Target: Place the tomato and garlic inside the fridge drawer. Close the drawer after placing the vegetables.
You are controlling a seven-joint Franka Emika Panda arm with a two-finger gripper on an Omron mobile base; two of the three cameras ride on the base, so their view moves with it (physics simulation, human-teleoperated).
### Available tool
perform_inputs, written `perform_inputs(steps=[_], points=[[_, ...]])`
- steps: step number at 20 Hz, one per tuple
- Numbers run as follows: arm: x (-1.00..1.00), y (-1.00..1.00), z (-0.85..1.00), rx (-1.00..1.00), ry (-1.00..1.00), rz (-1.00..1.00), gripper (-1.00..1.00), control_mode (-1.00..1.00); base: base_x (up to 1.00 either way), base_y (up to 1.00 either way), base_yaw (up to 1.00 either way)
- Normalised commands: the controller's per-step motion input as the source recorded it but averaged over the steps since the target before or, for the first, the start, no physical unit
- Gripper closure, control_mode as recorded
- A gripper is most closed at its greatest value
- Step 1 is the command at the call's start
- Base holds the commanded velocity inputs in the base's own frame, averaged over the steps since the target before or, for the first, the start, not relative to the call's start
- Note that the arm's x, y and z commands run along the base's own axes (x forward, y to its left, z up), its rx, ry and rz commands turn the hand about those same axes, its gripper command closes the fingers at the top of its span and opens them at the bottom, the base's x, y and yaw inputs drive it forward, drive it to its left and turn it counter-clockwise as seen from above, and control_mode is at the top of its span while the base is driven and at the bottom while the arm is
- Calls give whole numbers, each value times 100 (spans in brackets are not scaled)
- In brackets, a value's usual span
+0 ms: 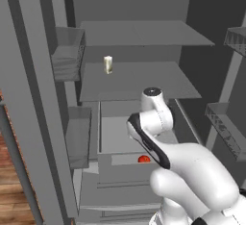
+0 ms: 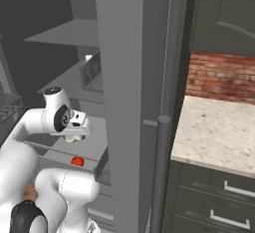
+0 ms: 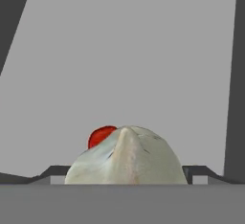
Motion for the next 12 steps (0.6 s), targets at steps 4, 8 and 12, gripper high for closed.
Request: perform_inputs(steps=[4, 8, 12], points=[[35, 0, -37, 0, 2, 0, 100, -100, 0, 0, 0], [34, 0, -34, 0, 4, 0, 100, -100, 0, 0, 0], [32, 0, -23, 0, 5, 0, 100, -100, 0, 0, 0]])
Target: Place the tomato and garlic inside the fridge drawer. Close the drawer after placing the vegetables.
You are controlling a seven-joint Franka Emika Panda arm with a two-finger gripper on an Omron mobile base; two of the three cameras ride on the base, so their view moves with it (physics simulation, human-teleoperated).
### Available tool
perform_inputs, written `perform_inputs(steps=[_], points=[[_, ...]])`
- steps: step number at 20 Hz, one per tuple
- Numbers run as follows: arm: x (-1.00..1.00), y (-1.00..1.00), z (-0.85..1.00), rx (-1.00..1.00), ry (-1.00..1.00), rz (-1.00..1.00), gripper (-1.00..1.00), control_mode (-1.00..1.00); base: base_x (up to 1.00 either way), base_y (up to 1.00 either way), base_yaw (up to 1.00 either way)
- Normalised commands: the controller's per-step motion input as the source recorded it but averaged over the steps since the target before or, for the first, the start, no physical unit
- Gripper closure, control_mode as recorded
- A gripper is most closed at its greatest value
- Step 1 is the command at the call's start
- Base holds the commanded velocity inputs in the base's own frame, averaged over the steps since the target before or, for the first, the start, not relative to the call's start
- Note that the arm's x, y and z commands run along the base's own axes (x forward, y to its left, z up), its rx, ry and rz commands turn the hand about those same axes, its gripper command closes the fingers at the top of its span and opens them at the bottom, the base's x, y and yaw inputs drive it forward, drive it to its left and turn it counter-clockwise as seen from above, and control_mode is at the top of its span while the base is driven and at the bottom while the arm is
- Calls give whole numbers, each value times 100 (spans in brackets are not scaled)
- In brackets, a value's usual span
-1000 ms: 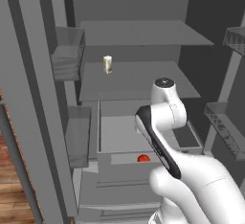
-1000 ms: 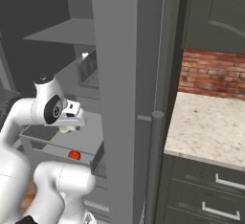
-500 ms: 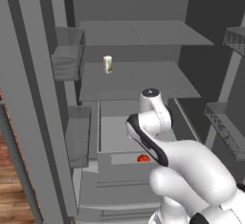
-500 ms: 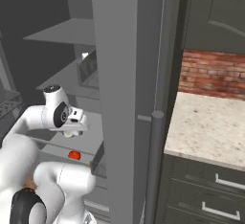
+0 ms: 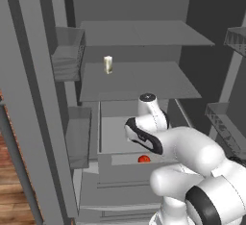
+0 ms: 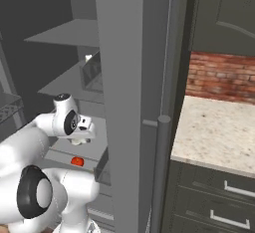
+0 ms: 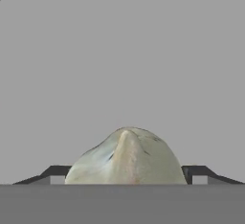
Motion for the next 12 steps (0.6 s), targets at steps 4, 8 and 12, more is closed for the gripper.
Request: perform_inputs(steps=[4, 8, 12], points=[[30, 0, -22, 0, 6, 0, 100, -100, 0, 0, 0], [25, 0, -41, 0, 4, 0, 100, -100, 0, 0, 0], [26, 0, -41, 0, 1, 0, 100, -100, 0, 0, 0]])
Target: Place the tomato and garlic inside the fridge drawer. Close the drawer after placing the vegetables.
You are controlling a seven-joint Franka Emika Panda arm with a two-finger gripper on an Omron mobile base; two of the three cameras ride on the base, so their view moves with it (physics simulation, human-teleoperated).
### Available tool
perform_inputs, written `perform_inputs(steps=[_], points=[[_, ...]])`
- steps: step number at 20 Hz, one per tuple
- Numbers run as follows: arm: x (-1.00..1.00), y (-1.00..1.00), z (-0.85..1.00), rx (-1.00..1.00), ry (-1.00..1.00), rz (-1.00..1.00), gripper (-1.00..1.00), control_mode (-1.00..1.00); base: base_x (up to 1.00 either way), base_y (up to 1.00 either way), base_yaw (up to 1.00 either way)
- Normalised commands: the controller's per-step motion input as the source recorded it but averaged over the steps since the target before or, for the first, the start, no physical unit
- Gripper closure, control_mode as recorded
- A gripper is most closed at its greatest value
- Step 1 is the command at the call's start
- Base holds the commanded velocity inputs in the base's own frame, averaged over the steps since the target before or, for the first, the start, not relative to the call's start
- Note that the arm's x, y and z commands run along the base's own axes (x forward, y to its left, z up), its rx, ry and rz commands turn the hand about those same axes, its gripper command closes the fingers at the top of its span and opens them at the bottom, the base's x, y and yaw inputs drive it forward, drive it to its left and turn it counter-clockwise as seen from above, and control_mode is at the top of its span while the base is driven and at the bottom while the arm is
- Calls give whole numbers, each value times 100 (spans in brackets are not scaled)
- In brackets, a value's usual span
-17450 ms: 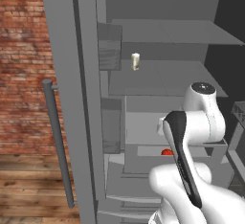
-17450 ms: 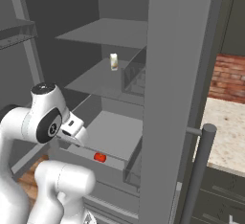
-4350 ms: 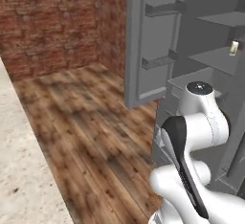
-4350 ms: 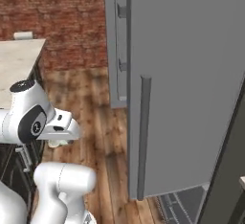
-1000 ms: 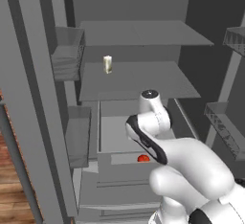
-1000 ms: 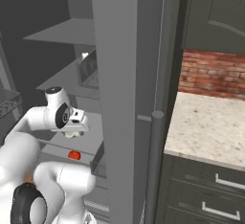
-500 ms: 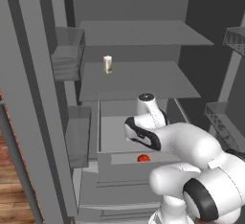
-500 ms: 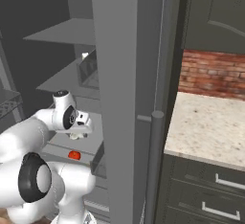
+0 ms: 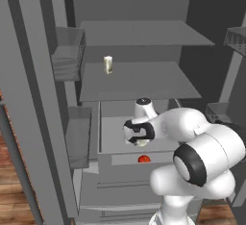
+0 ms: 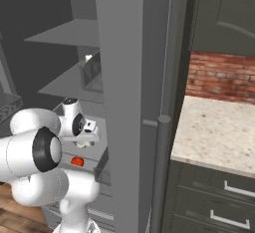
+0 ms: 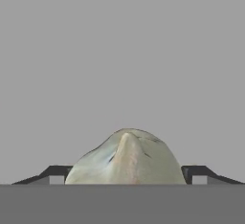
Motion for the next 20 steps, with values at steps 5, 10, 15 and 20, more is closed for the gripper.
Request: perform_inputs(steps=[5, 10, 15, 20], points=[[29, 0, -34, 0, 1, 0, 100, -100, 0, 0, 0], [13, 0, -34, 0, 0, 0, -100, -100, 0, 0, 0], [-4, 0, -6, 0, -1, 0, -100, -100, 0, 0, 0], [-2, 0, 14, 0, -3, 0, -100, -100, 0, 0, 0]])
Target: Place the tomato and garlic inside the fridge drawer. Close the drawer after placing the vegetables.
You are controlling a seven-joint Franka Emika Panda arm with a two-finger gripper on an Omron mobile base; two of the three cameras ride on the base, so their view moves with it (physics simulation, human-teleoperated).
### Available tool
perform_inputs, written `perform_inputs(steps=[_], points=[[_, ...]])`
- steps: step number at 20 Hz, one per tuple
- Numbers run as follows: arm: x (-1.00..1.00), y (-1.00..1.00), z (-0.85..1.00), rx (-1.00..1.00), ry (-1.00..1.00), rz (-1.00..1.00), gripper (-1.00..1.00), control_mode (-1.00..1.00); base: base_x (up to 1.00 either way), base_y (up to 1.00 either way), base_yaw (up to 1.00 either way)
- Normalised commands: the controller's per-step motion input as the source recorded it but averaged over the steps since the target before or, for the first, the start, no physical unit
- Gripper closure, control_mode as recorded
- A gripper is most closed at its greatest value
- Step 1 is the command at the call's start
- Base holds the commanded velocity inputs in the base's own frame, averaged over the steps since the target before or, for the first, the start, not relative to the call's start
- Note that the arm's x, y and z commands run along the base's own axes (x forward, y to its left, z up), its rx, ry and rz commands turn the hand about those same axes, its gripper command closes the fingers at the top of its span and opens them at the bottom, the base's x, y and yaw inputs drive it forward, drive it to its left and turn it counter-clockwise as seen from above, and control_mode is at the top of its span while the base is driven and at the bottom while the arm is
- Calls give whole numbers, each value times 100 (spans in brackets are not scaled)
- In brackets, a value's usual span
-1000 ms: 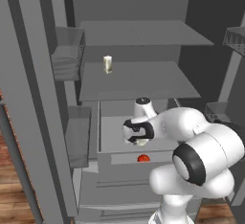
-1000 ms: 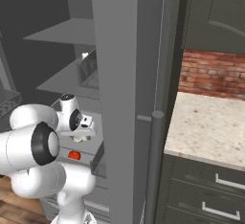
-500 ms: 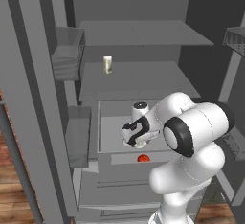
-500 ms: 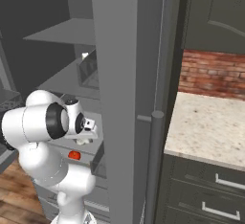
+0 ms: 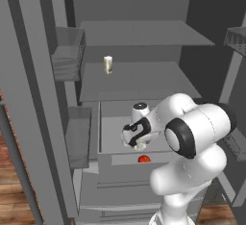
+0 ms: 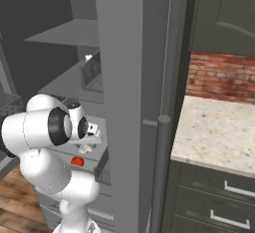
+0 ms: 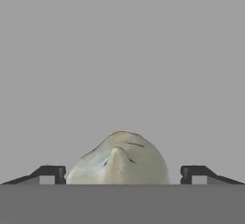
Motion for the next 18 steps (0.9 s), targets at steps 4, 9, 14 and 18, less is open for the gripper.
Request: perform_inputs(steps=[4, 9, 14, 18], points=[[6, 0, 58, 0, -5, 0, -100, -100, 0, 0, 0], [-21, 6, 93, 0, -12, 0, -100, -100, 0, 0, 0], [-87, 41, 82, 0, -19, 0, -100, -100, 0, 0, 0], [-100, 45, 47, 0, -9, 0, -100, -100, 0, 0, 0]])
